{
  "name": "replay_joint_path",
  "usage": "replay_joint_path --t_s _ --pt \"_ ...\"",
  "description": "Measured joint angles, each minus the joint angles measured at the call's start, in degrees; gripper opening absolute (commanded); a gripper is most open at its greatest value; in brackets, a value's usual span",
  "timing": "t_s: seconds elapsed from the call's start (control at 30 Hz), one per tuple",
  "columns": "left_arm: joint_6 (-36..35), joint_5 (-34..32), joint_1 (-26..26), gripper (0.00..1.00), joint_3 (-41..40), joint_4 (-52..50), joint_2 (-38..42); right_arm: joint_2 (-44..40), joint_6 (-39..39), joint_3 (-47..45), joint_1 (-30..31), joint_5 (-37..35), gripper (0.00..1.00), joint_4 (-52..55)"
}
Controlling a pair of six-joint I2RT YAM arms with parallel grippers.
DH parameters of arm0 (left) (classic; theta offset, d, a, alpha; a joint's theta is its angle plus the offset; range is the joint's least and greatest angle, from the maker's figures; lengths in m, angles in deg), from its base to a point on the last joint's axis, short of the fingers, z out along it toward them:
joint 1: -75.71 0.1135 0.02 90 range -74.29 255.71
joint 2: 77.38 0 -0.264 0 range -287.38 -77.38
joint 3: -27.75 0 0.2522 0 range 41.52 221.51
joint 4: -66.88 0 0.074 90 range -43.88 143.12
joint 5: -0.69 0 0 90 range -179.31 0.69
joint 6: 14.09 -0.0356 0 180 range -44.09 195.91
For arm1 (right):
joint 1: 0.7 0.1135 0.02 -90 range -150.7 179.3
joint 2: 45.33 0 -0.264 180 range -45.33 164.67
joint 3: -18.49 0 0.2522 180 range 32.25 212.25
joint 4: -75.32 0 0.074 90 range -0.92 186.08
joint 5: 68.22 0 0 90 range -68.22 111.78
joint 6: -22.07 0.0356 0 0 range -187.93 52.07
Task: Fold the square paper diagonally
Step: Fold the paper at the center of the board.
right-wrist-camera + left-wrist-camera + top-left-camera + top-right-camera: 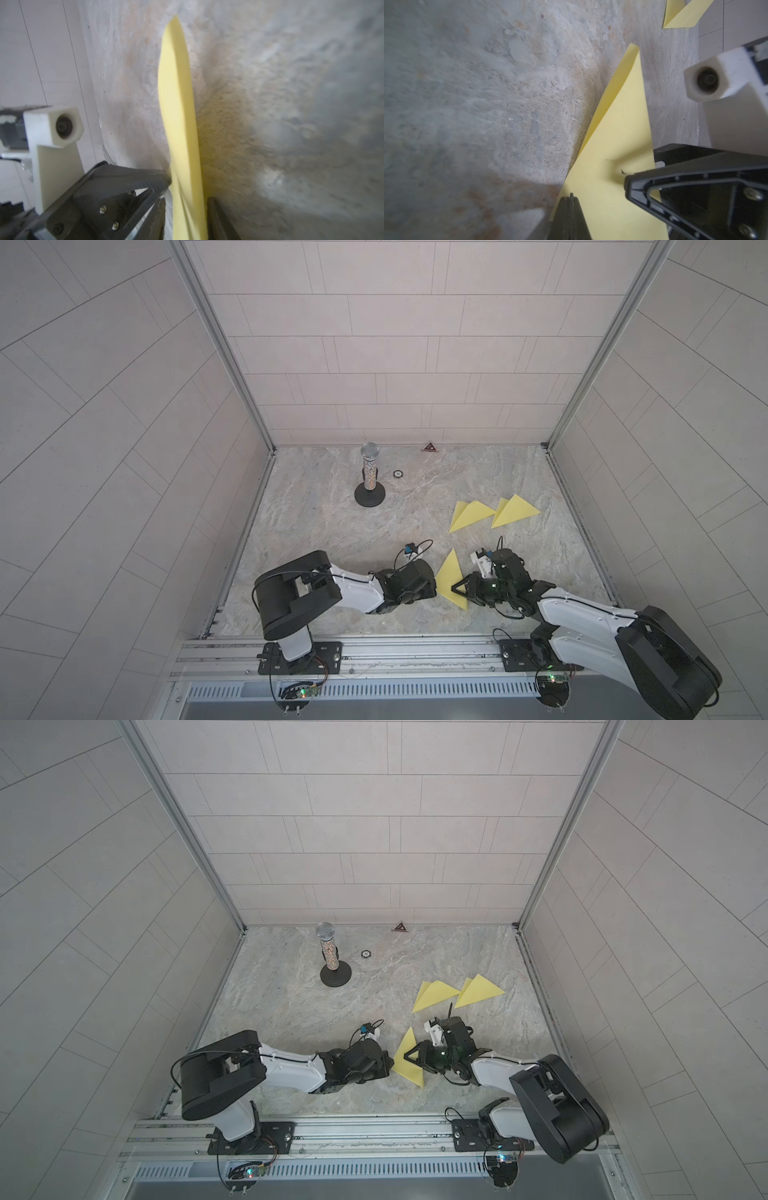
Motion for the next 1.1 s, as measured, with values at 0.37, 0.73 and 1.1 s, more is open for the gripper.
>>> replay_joint_path --t_s 0.37,0.73,1.1 --pt "0.00 -0.26 -0.13 0.00 -0.04 0.04 0.00 -10.95 3.19 -4.85 2.62 -3.45 0.36 5.64" --pt "0.02 -0.57 -0.22 0.00 -0.22 0.35 0.00 -10.78 8.37 -5.09 7.02 -7.39 0.00 6.56" --pt "0.00 -0.85 -0.22 0.00 -0.42 0.66 0.02 -20.33 12.81 -6.21 8.94 -10.71 0.39 13.31"
